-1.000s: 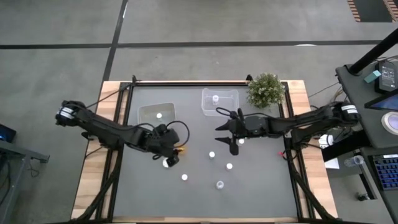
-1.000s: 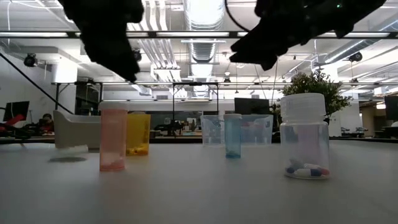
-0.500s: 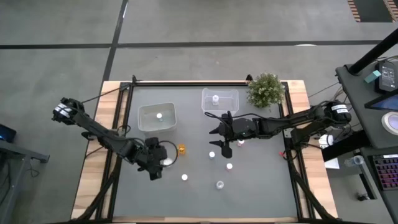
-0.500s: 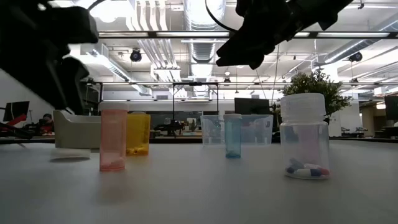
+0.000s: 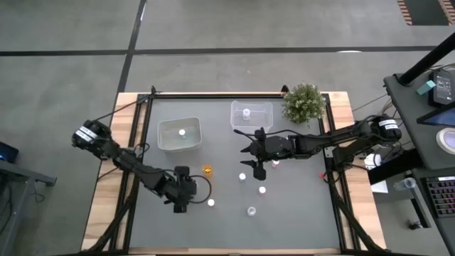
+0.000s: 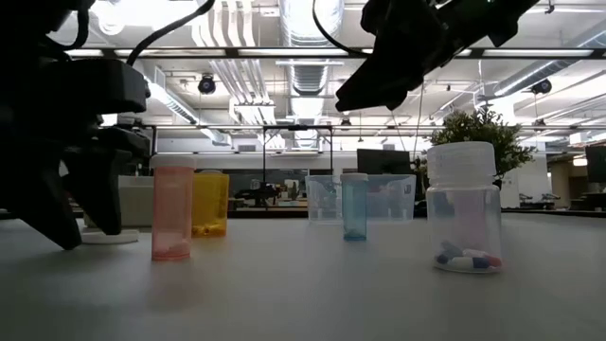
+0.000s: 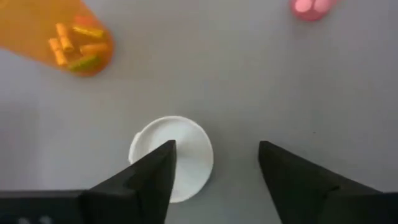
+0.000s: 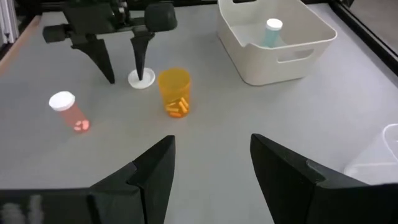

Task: Pick and place medicine bottles into bin by pill shape (circle, oval)
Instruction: Put the big orange pill bottle into the transparent bin

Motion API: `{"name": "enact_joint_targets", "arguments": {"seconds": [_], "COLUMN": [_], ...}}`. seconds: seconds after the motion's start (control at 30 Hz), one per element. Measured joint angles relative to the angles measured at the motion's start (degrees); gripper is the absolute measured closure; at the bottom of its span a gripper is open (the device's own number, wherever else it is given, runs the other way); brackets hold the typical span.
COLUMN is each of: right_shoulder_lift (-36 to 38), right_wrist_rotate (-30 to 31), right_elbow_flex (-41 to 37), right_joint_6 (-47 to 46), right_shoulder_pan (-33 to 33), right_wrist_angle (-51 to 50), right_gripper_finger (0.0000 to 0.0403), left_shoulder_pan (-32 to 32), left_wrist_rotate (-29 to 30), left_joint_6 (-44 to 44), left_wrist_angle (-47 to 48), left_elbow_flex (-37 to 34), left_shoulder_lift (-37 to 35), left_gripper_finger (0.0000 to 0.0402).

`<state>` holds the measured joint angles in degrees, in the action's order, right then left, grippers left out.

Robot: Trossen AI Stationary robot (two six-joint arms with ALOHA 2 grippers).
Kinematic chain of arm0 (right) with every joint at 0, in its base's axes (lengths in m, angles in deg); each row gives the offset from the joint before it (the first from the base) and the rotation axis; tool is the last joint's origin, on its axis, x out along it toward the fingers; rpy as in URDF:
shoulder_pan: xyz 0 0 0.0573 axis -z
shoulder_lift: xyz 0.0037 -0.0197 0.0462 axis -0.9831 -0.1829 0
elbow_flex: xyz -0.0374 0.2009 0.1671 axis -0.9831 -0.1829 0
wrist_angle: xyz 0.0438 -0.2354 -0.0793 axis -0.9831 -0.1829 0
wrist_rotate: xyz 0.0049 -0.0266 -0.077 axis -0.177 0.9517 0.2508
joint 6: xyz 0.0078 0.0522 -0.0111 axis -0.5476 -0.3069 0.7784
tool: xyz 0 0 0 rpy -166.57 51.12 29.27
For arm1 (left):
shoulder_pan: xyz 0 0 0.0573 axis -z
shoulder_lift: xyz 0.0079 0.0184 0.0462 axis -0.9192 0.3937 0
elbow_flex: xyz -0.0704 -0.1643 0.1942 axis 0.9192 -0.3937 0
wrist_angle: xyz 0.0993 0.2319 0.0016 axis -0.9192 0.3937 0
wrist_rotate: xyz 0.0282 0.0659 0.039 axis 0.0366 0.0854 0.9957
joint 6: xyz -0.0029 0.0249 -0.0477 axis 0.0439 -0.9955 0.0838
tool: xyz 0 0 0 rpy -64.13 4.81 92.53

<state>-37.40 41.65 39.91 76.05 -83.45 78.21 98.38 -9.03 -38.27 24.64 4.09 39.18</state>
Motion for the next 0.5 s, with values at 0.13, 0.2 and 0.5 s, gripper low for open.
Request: {"name": "enact_joint_targets", "arguments": {"seconds": [0.13,0.2,0.5], "right_shoulder_lift": [0.1,0.1,0.0], "right_wrist_rotate": [0.0,0.0,0.0], "right_elbow_flex": [0.0,0.0,-0.2], "right_joint_6": [-0.1,-0.3,-1.1], "right_shoulder_pan": [0.0,0.0,0.0], "right_wrist_angle": [0.1,0.0,0.0], "right_gripper_finger": [0.0202,0.0202,0.0202], "left_shoulder_pan": [0.0,0.1,-0.1], "left_wrist_rotate": [-0.7,-1.0,0.3], "left_joint_6": [0.0,0.1,4.5], "left_wrist_angle": [-0.3,-0.4,0.0], "left_elbow_flex": [0.1,0.1,-0.2], "left_shoulder_lift": [0.9,1.0,0.6], "left_gripper_finger": [0.0252,0.0285,0.0398]}}
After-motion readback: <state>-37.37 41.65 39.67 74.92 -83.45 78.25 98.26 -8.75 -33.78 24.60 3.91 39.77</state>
